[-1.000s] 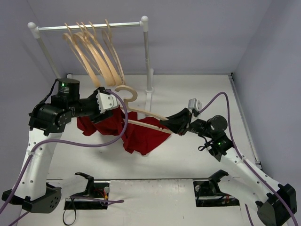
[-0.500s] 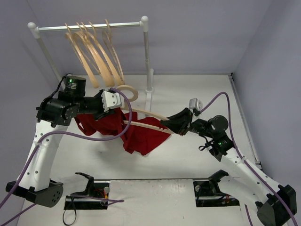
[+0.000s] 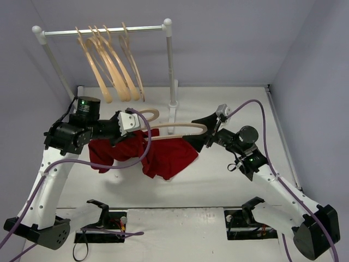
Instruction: Place the t-shirt on the hanger
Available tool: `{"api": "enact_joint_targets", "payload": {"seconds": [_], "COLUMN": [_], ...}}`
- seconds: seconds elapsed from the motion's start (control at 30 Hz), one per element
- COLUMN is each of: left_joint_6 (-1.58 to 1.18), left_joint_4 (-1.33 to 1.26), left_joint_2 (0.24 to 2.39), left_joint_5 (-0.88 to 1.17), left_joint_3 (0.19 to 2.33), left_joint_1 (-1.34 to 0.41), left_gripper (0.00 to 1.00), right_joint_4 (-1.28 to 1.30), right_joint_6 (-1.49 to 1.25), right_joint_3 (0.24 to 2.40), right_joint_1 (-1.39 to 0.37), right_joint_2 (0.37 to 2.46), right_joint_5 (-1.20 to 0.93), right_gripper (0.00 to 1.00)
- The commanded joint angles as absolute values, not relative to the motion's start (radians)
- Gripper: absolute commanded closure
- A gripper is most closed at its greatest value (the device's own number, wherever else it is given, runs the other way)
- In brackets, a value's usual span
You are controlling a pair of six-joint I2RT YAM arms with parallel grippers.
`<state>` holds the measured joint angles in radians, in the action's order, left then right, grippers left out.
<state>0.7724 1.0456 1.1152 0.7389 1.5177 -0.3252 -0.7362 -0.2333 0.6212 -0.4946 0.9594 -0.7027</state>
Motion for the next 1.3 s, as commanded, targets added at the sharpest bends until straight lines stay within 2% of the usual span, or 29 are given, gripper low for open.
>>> {"api": "enact_joint_targets", "payload": {"seconds": [0.0, 0.07, 0.1, 0.13, 0.3, 0.37, 0.43, 0.47, 0.5, 0.57, 0.67, 0.73, 0.93, 1.1, 1.27], "left_joint_6": [0.617, 0.580, 0.565, 0.556, 0.487, 0.464, 0.432, 0.424, 0.416, 0.414, 0.421, 0.427, 0.439, 0.442, 0.444], "left_joint_4": [0.805, 0.755, 0.735, 0.726, 0.620, 0.593, 0.550, 0.531, 0.511, 0.502, 0.502, 0.502, 0.502, 0.502, 0.504], "left_joint_2": [1.067, 1.052, 1.043, 1.042, 1.021, 1.018, 1.013, 1.008, 1.005, 1.003, 1.003, 0.997, 0.979, 0.976, 0.969], "left_joint_5": [0.711, 0.692, 0.692, 0.688, 0.680, 0.691, 0.706, 0.719, 0.736, 0.760, 0.798, 0.817, 0.828, 0.830, 0.834], "left_joint_3": [1.446, 1.407, 1.385, 1.374, 1.324, 1.313, 1.297, 1.287, 1.274, 1.266, 1.262, 1.255, 1.227, 1.212, 1.208], "left_joint_1": [-0.321, -0.321, -0.321, -0.322, -0.322, -0.322, -0.322, -0.322, -0.322, -0.322, -0.322, -0.322, -0.322, -0.322, -0.322], "left_gripper": [1.00, 1.00, 1.00, 1.00, 1.00, 1.00, 1.00, 1.00, 1.00, 1.00, 1.00, 1.00, 1.00, 1.00, 1.00], "right_joint_4": [-0.655, -0.621, -0.594, -0.580, -0.529, -0.519, -0.520, -0.521, -0.525, -0.534, -0.599, -0.667, -0.879, -0.963, -1.052], "right_joint_6": [-0.223, -0.214, -0.219, -0.219, -0.303, -0.363, -0.435, -0.463, -0.495, -0.530, -0.592, -0.635, -0.766, -0.787, -0.805], "right_joint_3": [0.717, 0.719, 0.715, 0.712, 0.675, 0.654, 0.623, 0.608, 0.588, 0.570, 0.555, 0.554, 0.574, 0.631, 0.662], "right_joint_1": [-0.486, -0.485, -0.485, -0.485, -0.486, -0.487, -0.495, -0.503, -0.516, -0.546, -0.646, -0.752, -0.927, -1.053, -1.074], "right_joint_2": [0.926, 0.893, 0.842, 0.835, 0.712, 0.694, 0.682, 0.683, 0.692, 0.729, 0.808, 0.895, 1.122, 1.266, 1.374], "right_joint_5": [-0.524, -0.451, -0.383, -0.344, -0.237, -0.235, -0.238, -0.235, -0.224, -0.189, -0.119, -0.064, 0.070, 0.179, 0.184], "right_gripper": [0.18, 0.15, 0.09, 0.08, 0.10, 0.14, 0.33, 0.35, 0.42, 0.49, 0.54, 0.54, 0.41, 0.38, 0.38]}}
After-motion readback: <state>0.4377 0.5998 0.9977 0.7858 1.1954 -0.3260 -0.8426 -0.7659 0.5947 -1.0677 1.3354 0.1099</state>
